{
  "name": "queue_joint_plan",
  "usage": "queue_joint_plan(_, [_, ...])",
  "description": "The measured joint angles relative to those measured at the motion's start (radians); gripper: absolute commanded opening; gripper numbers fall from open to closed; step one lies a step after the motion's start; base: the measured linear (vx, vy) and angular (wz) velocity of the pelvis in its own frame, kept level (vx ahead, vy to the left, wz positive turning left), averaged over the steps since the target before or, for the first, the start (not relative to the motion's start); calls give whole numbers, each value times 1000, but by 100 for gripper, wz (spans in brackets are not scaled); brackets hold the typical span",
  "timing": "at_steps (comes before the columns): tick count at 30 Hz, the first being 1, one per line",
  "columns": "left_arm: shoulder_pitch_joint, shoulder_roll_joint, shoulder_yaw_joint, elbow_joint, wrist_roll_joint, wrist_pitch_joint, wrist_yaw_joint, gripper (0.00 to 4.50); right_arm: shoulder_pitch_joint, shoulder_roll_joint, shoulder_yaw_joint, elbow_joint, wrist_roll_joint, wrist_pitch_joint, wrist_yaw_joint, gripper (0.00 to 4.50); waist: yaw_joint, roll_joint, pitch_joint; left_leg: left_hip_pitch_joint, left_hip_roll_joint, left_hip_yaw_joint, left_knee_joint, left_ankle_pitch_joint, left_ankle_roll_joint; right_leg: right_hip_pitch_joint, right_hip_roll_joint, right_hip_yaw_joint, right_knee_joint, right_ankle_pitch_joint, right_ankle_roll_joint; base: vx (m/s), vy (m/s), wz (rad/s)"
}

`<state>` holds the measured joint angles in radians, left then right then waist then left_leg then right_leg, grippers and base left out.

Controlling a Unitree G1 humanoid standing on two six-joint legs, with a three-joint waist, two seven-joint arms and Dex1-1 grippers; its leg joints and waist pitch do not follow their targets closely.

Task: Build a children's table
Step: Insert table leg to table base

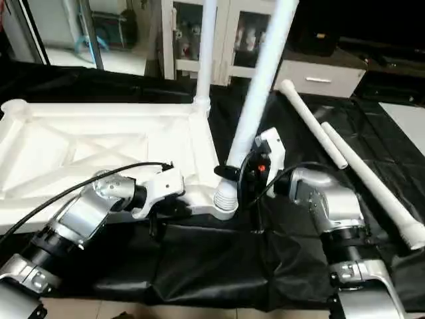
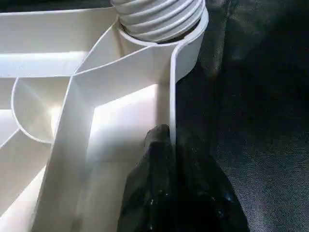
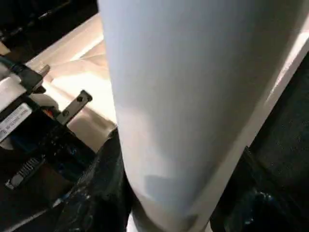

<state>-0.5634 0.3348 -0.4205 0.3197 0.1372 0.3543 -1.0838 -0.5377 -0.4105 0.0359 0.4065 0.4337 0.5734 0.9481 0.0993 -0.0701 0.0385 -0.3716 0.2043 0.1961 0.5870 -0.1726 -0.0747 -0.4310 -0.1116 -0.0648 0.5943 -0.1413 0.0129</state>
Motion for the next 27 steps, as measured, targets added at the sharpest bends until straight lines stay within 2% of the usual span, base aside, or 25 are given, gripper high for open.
queue_joint_plan(8, [2, -1, 1, 1, 7, 0, 13, 0, 86, 67, -98, 9, 48, -72, -35, 186, -1, -9, -2, 0, 0, 0, 1, 0, 0, 0, 0, 0, 0, 0, 0, 0, 0, 0])
queue_joint_plan(13, [4, -2, 1, 1, 6, 0, 17, 0, 200, 127, -158, -73, 87, -134, -80, 185, 0, -10, -3, 1, 0, 0, 1, 0, 0, 1, 0, 0, -1, 0, 1, 0, 0, 0])
queue_joint_plan(17, [5, -1, 2, 1, 5, 0, 18, 0, 235, 141, -164, -97, 96, -171, -94, 185, -1, -9, -4, 1, 0, 0, 1, 0, 0, 1, 0, 0, -1, 0, 1, 0, 0, 0])
queue_joint_plan(20, [5, -3, 1, 1, 5, 0, 17, 0, 292, 164, -164, -150, 83, -224, -110, 185, 0, -6, -5, 1, 0, -1, 0, 0, 0, 1, 0, -1, -3, -1, 1, 0, 0, 0])
queue_joint_plan(23, [6, -2, 1, 2, 3, 0, 17, 0, 312, 163, -155, -169, 69, -258, -116, 185, -1, -5, -5, 1, 0, -1, -1, 0, 0, 1, 0, -1, -3, -1, 1, 0, 0, 0])
queue_joint_plan(27, [6, -2, -1, 7, 3, -5, 17, 0, 330, 116, -102, -233, 14, -297, -119, 185, 2, -1, -6, 1, -1, -1, -2, 0, 0, 4, 0, -1, -7, -1, 2, 0, 0, 0])
